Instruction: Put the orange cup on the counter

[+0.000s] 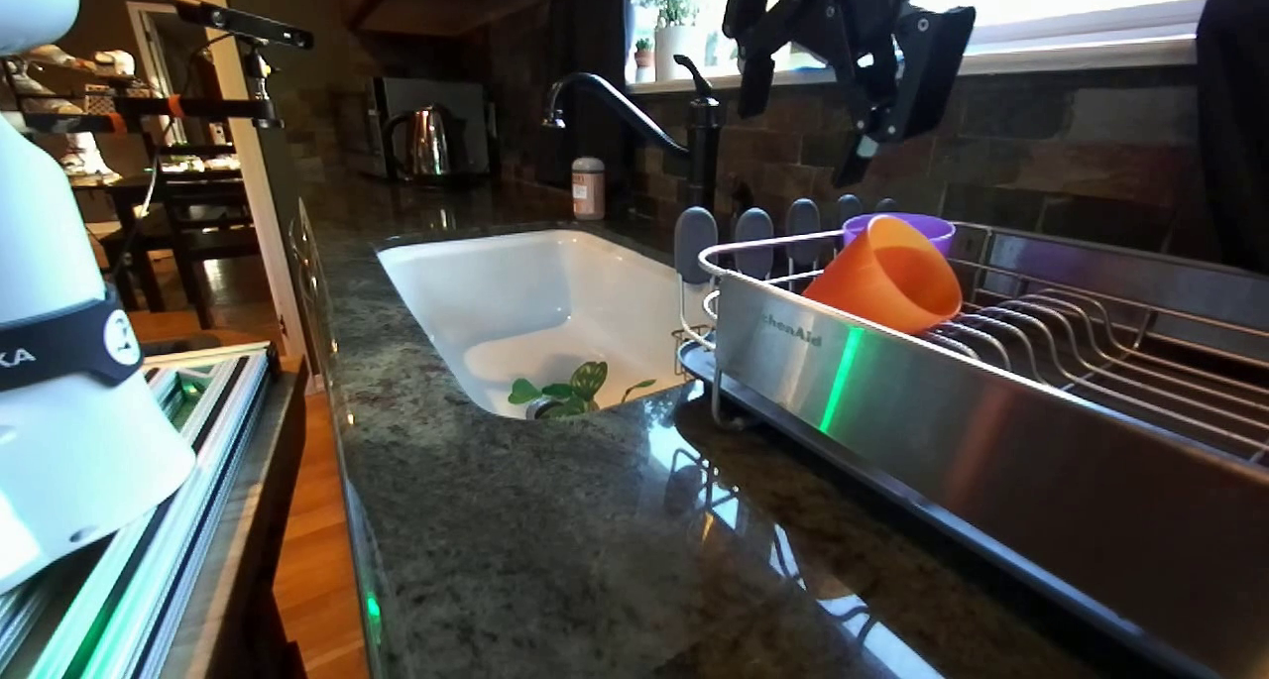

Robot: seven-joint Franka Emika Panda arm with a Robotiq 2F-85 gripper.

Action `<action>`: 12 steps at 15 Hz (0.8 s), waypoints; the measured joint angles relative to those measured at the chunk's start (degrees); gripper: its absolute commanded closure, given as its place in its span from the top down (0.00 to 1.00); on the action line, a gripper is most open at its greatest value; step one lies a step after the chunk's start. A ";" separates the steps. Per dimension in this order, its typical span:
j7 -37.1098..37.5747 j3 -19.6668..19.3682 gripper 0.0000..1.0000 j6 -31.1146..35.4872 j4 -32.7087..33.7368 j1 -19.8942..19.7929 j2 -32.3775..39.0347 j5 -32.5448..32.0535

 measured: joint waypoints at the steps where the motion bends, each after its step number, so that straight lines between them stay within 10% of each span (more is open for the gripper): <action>1: 0.40 0.27 1.00 0.00 0.83 -1.02 1.04 0.05; 9: 3.66 4.48 0.83 0.40 6.21 -5.91 8.16 2.21; 12: 3.76 6.09 0.49 1.38 8.14 -6.90 10.87 3.73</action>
